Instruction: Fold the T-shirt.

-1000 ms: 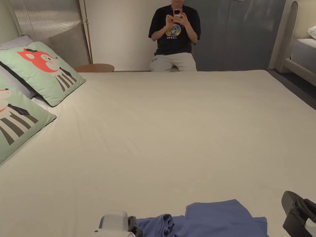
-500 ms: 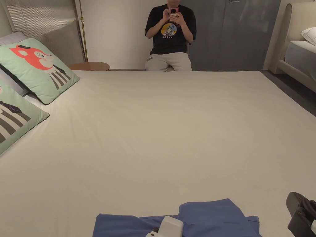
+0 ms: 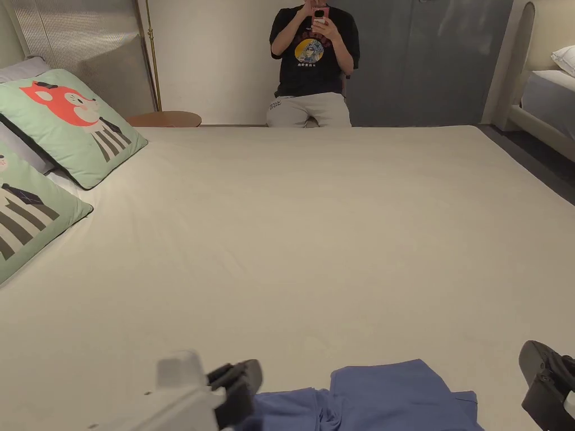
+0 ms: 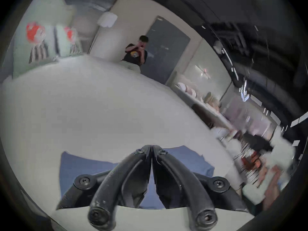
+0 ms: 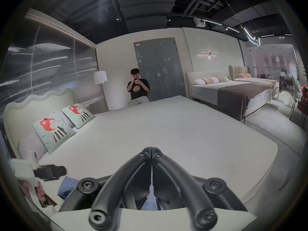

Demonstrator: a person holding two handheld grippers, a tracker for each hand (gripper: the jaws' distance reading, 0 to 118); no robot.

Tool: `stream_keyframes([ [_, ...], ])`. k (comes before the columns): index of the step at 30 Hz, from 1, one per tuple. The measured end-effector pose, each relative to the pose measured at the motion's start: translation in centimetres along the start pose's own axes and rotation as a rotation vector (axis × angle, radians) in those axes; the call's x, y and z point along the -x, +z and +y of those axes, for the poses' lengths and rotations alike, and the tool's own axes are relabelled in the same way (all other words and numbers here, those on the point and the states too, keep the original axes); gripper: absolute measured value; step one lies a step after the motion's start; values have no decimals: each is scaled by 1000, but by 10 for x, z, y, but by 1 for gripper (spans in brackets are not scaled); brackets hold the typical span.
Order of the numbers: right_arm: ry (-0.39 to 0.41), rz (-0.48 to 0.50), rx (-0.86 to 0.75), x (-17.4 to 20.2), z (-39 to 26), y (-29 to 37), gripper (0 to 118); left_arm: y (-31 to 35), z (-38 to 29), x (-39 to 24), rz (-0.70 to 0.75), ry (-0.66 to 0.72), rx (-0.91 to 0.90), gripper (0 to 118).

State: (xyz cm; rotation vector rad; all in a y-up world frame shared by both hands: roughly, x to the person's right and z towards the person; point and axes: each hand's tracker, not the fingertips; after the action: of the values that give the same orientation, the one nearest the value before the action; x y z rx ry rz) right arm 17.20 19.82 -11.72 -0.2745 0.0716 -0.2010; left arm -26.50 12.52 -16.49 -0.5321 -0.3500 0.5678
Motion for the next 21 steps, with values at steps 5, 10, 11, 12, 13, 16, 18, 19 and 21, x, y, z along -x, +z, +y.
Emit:
stream_keyframes([
  [5,-10,31,25,10,-6,-7,0,41,23,85,-69,225,68,1],
  [10,3,50,35,20,-6,-11,0,51,16,132,-3,403,109,73],
  [11,8,52,35,22,-6,-11,0,49,12,139,-30,450,126,90],
  [12,12,53,36,24,-5,-11,0,45,8,144,-63,493,145,103],
  [13,13,55,36,25,-5,-11,0,43,2,128,-113,532,174,105],
  [16,13,57,37,27,-5,-13,0,24,-12,125,-184,574,257,105],
  [18,14,56,36,27,-4,-12,0,10,-19,133,-163,560,264,105],
  [19,16,55,35,26,-3,-11,0,11,-19,128,-191,550,231,104],
  [21,21,53,31,26,-2,-10,0,11,-13,110,-218,595,242,97],
])
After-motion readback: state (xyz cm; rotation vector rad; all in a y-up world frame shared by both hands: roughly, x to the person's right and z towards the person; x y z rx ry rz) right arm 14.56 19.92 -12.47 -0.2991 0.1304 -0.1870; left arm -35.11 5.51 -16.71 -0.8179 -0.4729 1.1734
